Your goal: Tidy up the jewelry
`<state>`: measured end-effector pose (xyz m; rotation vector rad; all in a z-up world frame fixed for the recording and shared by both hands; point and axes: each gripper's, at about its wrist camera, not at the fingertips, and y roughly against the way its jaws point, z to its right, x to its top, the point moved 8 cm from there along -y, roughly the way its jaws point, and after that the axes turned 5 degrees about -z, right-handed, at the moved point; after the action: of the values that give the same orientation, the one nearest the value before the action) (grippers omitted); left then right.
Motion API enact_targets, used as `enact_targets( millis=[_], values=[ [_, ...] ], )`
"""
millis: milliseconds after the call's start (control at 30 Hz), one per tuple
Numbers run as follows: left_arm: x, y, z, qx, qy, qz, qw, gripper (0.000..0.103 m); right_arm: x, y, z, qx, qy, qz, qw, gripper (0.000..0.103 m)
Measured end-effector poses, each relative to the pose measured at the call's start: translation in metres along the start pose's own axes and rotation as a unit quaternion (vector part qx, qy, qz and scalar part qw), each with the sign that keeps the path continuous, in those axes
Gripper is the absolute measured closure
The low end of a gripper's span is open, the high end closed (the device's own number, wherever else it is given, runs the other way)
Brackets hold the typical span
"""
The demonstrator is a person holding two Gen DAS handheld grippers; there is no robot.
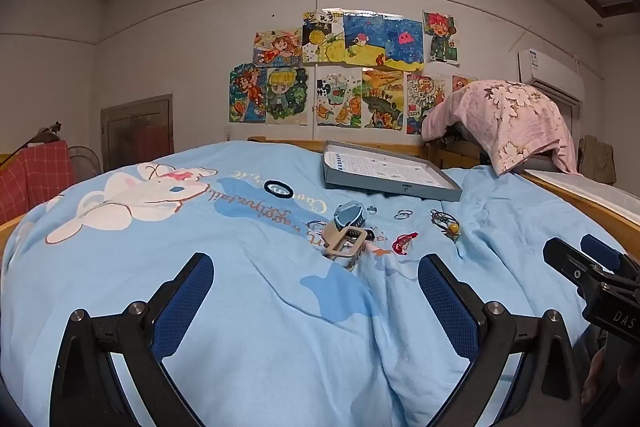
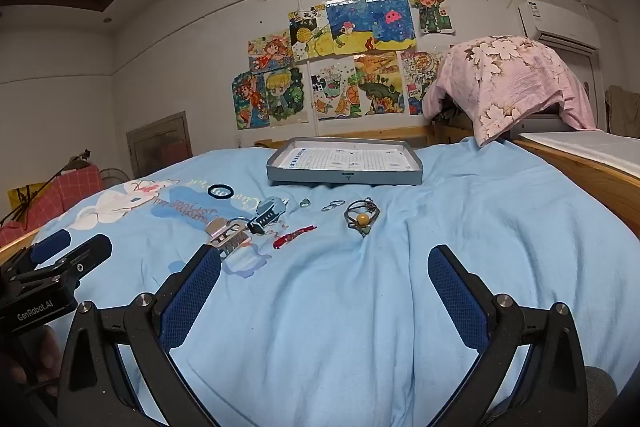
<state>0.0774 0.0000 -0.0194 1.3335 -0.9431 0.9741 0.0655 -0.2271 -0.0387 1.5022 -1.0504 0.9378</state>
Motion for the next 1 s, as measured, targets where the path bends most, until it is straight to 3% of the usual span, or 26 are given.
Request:
enact_targets(
  millis=[1000],
  values=[
    [-0.0006, -0.0008, 0.0011, 0.000, -0.006, -0.003, 1.0000, 0.000, 0.0002, 0.0002, 0.0002, 0.000, -0.001, -0.005, 1.000, 0.001]
  ],
)
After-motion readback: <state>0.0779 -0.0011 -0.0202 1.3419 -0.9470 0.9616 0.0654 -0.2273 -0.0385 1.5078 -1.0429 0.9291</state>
